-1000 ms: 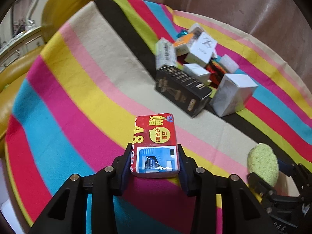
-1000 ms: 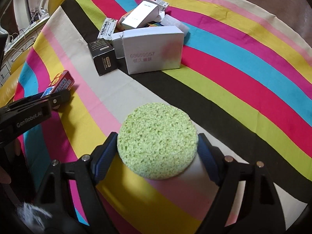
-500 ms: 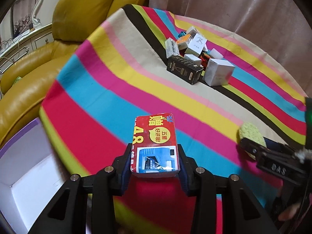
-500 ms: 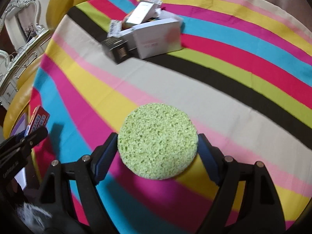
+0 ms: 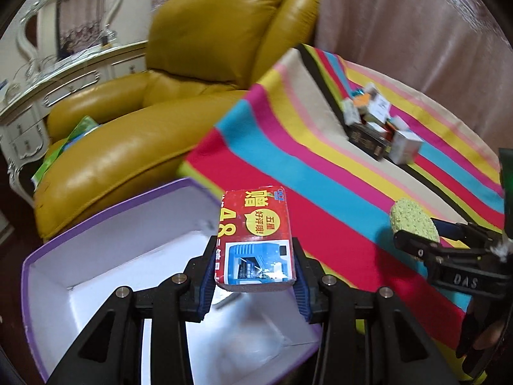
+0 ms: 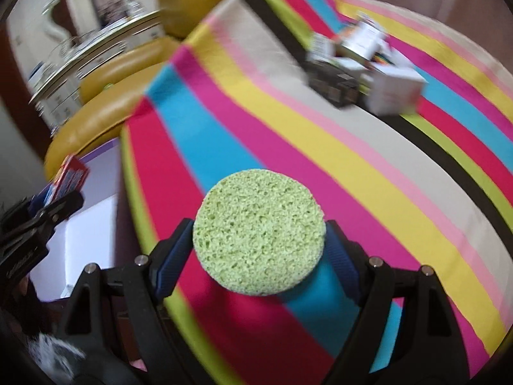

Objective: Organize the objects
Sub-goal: 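Carry the red box and green sponge over the purple storage box, then open both tools to drop the red box and sponge into the storage box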

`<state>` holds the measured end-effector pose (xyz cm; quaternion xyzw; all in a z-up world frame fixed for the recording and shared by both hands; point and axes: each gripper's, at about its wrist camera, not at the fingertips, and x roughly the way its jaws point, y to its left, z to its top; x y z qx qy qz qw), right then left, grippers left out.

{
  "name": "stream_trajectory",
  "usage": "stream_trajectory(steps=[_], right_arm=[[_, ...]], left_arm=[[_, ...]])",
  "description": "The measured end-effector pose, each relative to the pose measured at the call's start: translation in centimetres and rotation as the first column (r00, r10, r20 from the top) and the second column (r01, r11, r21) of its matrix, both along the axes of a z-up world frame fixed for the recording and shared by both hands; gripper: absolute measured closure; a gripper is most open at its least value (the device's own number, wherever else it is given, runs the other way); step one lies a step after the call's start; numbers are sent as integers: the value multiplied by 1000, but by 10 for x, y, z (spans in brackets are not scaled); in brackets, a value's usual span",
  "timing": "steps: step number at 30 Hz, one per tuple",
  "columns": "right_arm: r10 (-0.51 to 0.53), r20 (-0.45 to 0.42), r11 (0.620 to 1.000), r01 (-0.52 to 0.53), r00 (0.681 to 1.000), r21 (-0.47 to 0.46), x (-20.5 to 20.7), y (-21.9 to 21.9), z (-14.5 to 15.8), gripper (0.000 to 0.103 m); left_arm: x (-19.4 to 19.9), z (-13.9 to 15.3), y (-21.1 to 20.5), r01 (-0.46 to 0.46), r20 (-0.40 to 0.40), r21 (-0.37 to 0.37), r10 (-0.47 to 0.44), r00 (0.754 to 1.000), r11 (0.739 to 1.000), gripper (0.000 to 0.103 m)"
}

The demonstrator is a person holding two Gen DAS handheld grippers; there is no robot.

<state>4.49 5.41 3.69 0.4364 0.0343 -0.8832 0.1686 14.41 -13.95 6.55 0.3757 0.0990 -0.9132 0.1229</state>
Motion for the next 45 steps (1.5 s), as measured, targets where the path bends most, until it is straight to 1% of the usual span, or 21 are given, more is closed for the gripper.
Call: stream_trajectory(steps=[4,7,11,16,22,29,32,37,41,45], right_arm=[[105,-23,994,-105,994,19,12,-41,9,20],[170,-36,985,-169,985,38,21,-68,13,20],[244,-29,969,-243,969,49,30,-95,13,20],[323,-32,945,-320,946,67,43,-125,13,20],[385,-16,921,-383,923,71,52,-150,10,20],[469,7,880,-468,883,79,63,-182,5,20],[495,14,865,-494,869,84,67,-195,2,20],[532,27,841,-532,846,98,75,-212,-4,20],[551,39,829,-552,834,90,79,-220,-8,20],[572,45,815,-574,819,84,85,-228,-10,20]], left_arm=[[17,-6,-24,-50,10,-5,50,999,999,61],[33,-13,-43,-95,25,20,95,995,995,61],[53,-20,-65,-144,40,44,142,989,989,61],[73,-29,-85,-201,63,40,198,978,979,61],[87,-29,-105,-261,71,47,257,964,964,61],[98,-30,-127,-312,85,38,308,948,949,61],[102,-33,-135,-321,102,27,317,943,947,61],[113,-35,-150,-358,129,-6,356,926,934,61],[120,-37,-155,-372,139,-29,373,917,928,61],[121,-43,-154,-361,166,-38,362,917,932,60]])
